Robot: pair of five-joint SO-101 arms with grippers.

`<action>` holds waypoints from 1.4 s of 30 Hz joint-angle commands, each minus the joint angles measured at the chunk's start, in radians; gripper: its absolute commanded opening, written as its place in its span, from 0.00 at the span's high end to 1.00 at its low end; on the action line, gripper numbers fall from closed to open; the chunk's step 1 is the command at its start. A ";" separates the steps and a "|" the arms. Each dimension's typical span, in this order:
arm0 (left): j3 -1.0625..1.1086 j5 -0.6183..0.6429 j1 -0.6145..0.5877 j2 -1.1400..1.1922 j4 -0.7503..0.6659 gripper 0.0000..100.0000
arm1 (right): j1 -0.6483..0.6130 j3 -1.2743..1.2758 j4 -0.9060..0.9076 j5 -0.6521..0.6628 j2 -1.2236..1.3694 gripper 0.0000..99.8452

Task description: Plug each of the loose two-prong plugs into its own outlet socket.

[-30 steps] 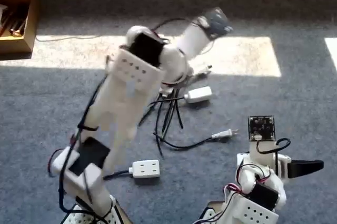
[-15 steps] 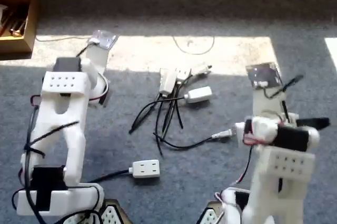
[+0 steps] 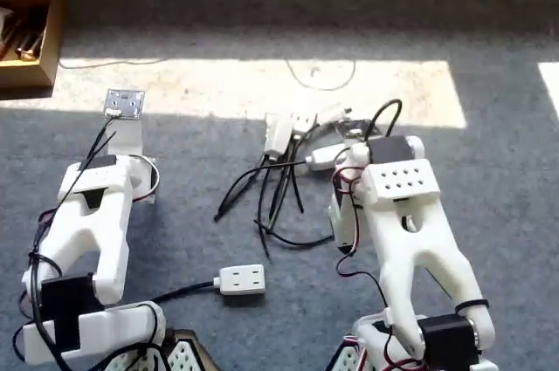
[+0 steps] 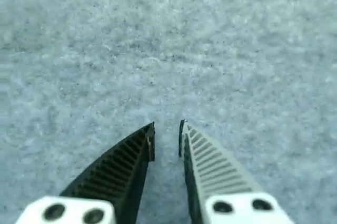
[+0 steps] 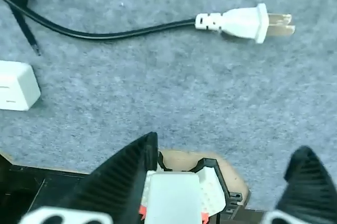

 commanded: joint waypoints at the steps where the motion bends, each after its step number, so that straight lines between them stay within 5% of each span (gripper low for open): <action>1: -0.002 0.005 -0.008 -0.027 -0.015 0.91 | 0.019 0.002 0.044 0.098 -0.004 0.72; 8: -0.001 0.005 -0.008 -0.027 -0.015 0.91 | -0.008 0.004 -0.122 0.256 -0.005 0.72; 12: 0.001 0.005 -0.008 -0.027 -0.015 0.91 | -0.018 0.004 -0.197 0.921 -0.004 0.72; 15: 0.005 0.003 -0.008 -0.025 -0.015 0.91 | -0.018 0.012 -0.234 1.152 -0.004 0.72; 19: 0.036 0.000 -0.008 -0.025 -0.074 0.91 | -0.016 0.094 -0.374 1.177 -0.002 0.72; 22: 0.045 0.000 -0.008 -0.025 -0.094 0.91 | -0.018 0.185 -0.378 1.352 -0.002 0.72; 28: 0.045 0.000 -0.007 -0.025 -0.095 0.91 | 0.050 0.263 -0.458 1.496 -0.005 0.72; 42: 0.048 0.000 0.019 -0.025 -0.094 0.91 | 0.102 0.311 -0.654 1.547 0.102 0.72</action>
